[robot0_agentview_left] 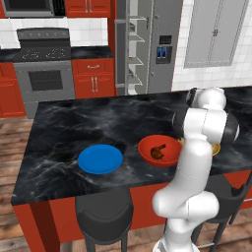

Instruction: Pick the chicken drumstick and bell pepper from their plates and place them in the bowl. Then put the bowl in the fridge.

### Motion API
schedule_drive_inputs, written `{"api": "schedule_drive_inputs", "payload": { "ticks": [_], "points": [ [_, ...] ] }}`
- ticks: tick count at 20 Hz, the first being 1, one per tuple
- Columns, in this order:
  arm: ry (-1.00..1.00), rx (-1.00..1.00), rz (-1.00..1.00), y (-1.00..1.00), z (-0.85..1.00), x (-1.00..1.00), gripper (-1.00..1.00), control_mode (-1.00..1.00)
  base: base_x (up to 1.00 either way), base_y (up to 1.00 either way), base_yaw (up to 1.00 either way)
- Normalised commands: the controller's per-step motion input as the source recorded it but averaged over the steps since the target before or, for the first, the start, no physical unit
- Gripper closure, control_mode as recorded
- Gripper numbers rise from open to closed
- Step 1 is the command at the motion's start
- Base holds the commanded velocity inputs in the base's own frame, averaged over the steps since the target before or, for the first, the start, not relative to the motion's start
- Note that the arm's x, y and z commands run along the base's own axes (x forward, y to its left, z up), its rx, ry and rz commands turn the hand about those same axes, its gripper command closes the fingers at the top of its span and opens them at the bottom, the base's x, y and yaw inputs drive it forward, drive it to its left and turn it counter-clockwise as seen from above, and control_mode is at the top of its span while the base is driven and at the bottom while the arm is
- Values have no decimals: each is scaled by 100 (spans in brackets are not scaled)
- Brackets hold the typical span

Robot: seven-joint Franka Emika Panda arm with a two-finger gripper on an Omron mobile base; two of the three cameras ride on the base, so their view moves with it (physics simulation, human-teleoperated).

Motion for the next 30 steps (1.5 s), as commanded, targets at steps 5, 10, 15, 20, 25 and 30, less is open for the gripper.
{"api": "schedule_drive_inputs", "payload": {
  "ticks": [5, 10, 15, 20, 25, 30],
  "points": [
    [-15, -1, -1, 56, 25, -42, 100, -100, 0, 0, 0],
    [-12, -5, -9, 62, 14, -23, 100, -100, 0, 0, 0],
    [-10, -8, -12, 63, 0, -1, 100, -100, 0, 0, 0],
    [-1, -11, -12, 38, -15, 18, 100, -100, 0, 0, 0],
    [4, -7, -8, 18, -25, 31, 100, -100, 0, 0, 0],
    [6, -5, -1, 3, -24, 21, 100, -100, 0, 0, 0]
  ]
}}
